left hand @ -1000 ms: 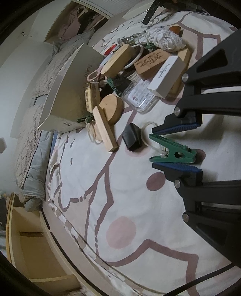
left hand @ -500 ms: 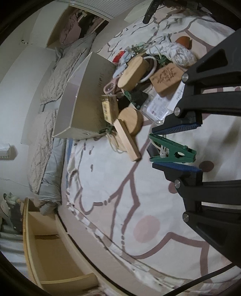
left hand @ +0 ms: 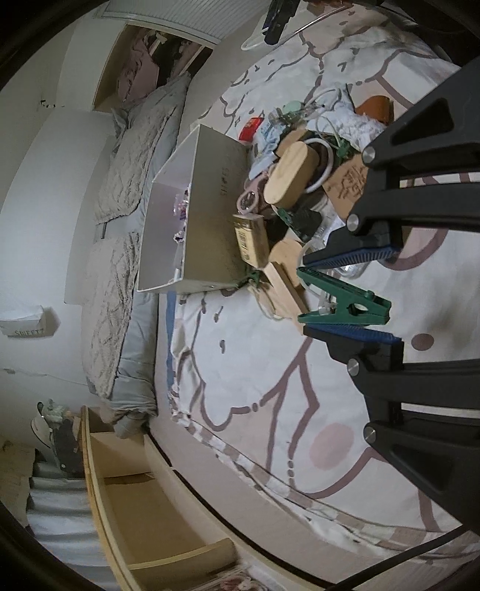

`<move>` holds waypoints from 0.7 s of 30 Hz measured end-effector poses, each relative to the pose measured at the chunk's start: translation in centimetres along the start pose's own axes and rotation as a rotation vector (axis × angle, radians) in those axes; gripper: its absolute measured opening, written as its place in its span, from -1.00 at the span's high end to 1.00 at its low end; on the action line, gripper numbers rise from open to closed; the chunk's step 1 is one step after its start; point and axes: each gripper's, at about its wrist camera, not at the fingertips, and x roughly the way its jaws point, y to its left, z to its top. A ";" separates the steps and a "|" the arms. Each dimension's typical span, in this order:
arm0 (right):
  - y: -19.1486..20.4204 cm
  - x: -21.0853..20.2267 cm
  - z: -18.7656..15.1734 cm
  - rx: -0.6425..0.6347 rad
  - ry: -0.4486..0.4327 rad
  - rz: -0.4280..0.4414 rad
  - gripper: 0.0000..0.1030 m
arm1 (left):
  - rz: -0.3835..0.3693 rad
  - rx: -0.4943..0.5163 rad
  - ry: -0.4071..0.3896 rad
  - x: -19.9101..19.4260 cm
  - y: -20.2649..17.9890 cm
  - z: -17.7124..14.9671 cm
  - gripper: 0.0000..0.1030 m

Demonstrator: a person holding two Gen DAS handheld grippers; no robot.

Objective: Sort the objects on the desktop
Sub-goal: 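Carry the clothespin and the white ring over the white box with both tools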

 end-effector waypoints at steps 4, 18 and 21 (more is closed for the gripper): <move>0.8 -0.9 1.1 -0.028 -0.011 0.019 -0.64 | -0.005 0.020 -0.018 -0.6 -0.9 1.4 0.43; 3.6 -4.0 6.6 -0.107 -0.077 0.079 -0.64 | -0.045 0.102 -0.114 -3.4 -5.1 8.0 0.43; 4.2 -4.8 7.8 -0.118 -0.094 0.085 -0.64 | -0.056 0.121 -0.145 -4.4 -5.9 9.5 0.43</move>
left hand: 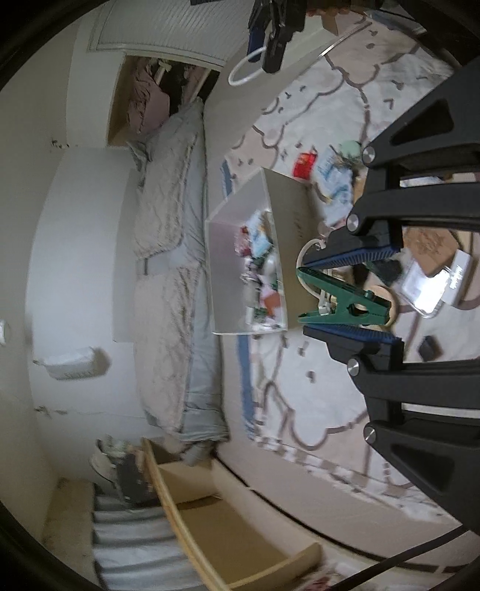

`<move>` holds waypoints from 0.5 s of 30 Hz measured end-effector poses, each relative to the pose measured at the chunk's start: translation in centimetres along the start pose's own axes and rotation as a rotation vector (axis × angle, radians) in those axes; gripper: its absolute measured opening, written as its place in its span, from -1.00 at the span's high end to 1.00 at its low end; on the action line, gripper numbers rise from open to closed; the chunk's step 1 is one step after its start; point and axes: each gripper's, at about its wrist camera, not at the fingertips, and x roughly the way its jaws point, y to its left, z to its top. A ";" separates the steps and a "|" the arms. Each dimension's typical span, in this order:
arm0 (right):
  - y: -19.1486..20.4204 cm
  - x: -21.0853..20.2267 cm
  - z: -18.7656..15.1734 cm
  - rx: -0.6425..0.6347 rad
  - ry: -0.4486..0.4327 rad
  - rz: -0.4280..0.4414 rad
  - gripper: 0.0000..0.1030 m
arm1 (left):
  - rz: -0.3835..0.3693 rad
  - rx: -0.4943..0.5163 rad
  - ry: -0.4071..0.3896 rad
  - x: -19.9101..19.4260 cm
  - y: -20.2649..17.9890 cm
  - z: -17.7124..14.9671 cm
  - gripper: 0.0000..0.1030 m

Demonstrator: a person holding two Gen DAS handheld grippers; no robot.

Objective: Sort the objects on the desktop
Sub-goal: 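Carry the clothespin and the white ring over the white box with both tools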

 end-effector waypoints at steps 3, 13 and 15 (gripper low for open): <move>0.5 -0.7 1.1 -0.013 -0.018 0.004 -0.64 | -0.017 0.008 -0.029 -0.7 -0.6 1.6 0.43; 1.7 -1.1 4.6 -0.028 -0.054 0.031 -0.64 | -0.048 0.021 -0.086 -0.9 -2.3 6.0 0.43; 2.0 -1.0 5.7 -0.027 -0.067 0.038 -0.64 | -0.053 0.021 -0.091 -0.4 -2.5 6.8 0.43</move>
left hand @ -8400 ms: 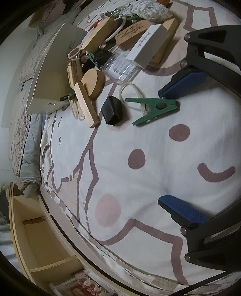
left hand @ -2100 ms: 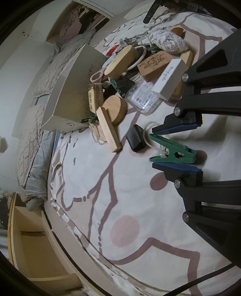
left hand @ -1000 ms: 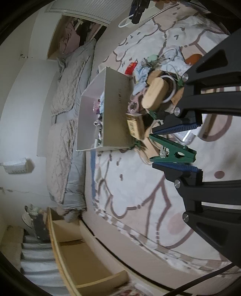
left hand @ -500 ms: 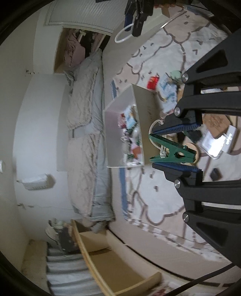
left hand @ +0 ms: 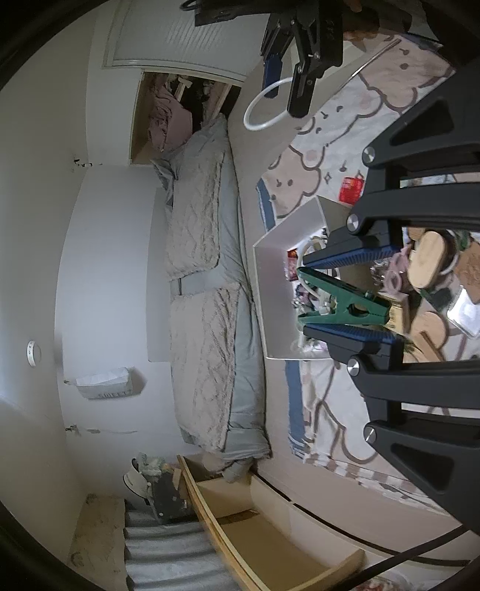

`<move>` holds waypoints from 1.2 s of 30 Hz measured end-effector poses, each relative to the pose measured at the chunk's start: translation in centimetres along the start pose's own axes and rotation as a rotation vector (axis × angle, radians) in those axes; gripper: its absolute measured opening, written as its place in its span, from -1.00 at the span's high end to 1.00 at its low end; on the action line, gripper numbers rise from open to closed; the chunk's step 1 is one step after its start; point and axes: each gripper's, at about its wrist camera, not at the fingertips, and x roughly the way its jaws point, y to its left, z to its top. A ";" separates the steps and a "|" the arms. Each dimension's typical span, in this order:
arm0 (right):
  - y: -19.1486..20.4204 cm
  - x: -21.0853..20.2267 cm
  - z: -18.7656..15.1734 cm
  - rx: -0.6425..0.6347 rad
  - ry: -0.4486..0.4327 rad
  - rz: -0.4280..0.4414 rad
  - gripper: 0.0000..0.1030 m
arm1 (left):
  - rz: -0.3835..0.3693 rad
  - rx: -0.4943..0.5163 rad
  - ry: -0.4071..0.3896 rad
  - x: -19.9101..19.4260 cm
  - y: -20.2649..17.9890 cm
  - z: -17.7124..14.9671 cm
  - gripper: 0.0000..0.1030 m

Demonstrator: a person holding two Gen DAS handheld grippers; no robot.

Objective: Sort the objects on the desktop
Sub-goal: 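Carry the clothespin and the white ring over the white box with both tools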

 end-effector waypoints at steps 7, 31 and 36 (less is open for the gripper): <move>0.7 1.4 3.2 0.014 -0.029 0.035 -0.64 | 0.001 -0.012 0.005 2.8 0.3 2.1 0.43; -0.1 11.4 6.3 0.081 0.002 0.088 -0.64 | 0.060 -0.073 -0.008 11.1 2.1 6.1 0.43; -0.4 12.4 6.2 0.058 0.016 0.076 -0.64 | 0.058 -0.077 0.007 13.6 2.1 6.2 0.43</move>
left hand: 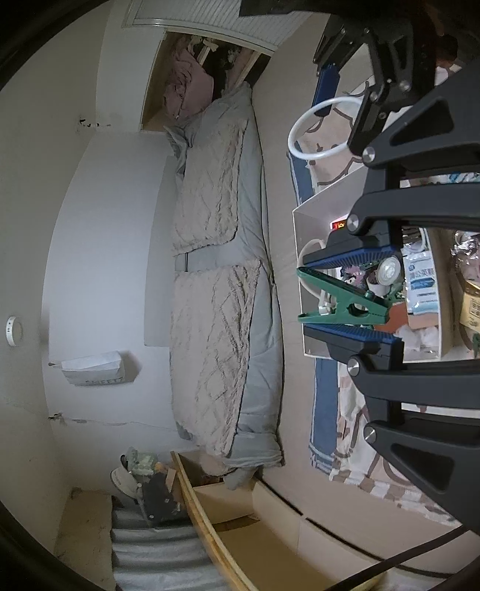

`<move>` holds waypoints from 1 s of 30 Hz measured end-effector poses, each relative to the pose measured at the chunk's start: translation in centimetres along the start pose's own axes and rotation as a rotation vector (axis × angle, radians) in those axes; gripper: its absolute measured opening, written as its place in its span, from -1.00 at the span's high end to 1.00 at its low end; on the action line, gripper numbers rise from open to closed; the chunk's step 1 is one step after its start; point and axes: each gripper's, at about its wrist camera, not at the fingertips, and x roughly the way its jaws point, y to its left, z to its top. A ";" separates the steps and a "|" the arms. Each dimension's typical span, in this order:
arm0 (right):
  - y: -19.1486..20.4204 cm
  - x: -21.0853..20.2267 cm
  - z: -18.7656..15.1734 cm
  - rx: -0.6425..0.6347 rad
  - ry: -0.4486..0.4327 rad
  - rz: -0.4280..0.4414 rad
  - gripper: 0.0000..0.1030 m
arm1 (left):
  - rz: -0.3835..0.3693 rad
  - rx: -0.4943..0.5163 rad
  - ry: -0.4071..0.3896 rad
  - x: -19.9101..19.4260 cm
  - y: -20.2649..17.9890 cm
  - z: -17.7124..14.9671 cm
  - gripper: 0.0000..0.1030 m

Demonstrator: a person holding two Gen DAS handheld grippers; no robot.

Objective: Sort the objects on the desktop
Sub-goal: 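Carry the clothespin and the white ring over the white box with both tools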

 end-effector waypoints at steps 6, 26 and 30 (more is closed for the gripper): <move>-0.8 1.0 1.3 -0.017 0.016 -0.008 -0.64 | -0.022 -0.043 0.026 3.2 0.2 0.4 0.43; -4.9 9.1 -0.1 0.031 0.126 -0.063 -0.64 | -0.108 -0.032 0.139 13.1 -2.2 -2.0 0.43; -6.8 9.1 -0.5 0.066 0.128 -0.107 -0.64 | -0.155 -0.052 0.182 15.2 -3.4 -3.2 0.43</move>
